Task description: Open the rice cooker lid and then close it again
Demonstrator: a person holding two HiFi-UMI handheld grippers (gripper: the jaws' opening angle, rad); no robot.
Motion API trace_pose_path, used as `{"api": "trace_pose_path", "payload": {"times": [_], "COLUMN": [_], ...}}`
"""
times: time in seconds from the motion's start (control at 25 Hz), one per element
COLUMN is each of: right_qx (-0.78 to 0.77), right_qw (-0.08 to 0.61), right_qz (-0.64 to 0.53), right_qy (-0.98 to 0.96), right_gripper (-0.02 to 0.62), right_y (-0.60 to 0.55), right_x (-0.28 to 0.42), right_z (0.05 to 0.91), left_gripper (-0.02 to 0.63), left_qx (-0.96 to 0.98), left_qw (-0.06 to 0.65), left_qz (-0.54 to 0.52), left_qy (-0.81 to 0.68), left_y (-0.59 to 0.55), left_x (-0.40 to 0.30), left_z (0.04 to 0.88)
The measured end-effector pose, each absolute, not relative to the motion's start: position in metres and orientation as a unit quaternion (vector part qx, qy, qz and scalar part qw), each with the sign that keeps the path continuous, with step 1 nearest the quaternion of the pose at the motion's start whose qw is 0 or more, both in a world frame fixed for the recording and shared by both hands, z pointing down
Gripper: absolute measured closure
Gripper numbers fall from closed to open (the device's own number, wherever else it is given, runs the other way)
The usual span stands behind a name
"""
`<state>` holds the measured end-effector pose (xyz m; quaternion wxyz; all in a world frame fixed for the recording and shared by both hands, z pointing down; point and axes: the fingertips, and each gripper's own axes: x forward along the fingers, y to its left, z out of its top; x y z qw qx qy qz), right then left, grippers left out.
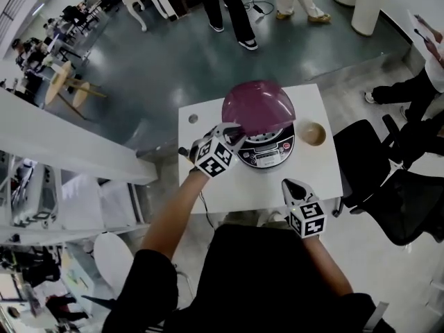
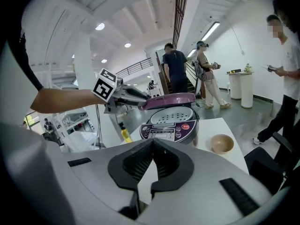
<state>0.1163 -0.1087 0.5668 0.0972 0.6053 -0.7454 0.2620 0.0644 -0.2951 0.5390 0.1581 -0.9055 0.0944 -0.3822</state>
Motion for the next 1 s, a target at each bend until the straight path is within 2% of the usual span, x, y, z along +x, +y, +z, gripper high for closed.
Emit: {"api": "trace_pose_path", "payload": {"times": [0.36, 1.0], "right_qx": [0.598, 0.609], "right_qw": [0.095, 0.094], "right_qz": [0.25, 0.27], "right_qy": [-0.755, -0.74], "right_gripper": [0.595, 0.595], "right_y": [-0.127, -0.115], "right_x": [0.114, 0.127], "right_z": [0.564, 0.571], "left_gripper": [0.517, 0.517], "left_qx": [-0.901, -0.904], "left_qw": [0.156, 0.103], "left_qz": [-0.395, -0.413], "left_qy": [0.088, 0.042], "left_y": [-0.288, -0.27], "left_x": [0.065, 0.065], "left_z": [0.559, 0.599]}}
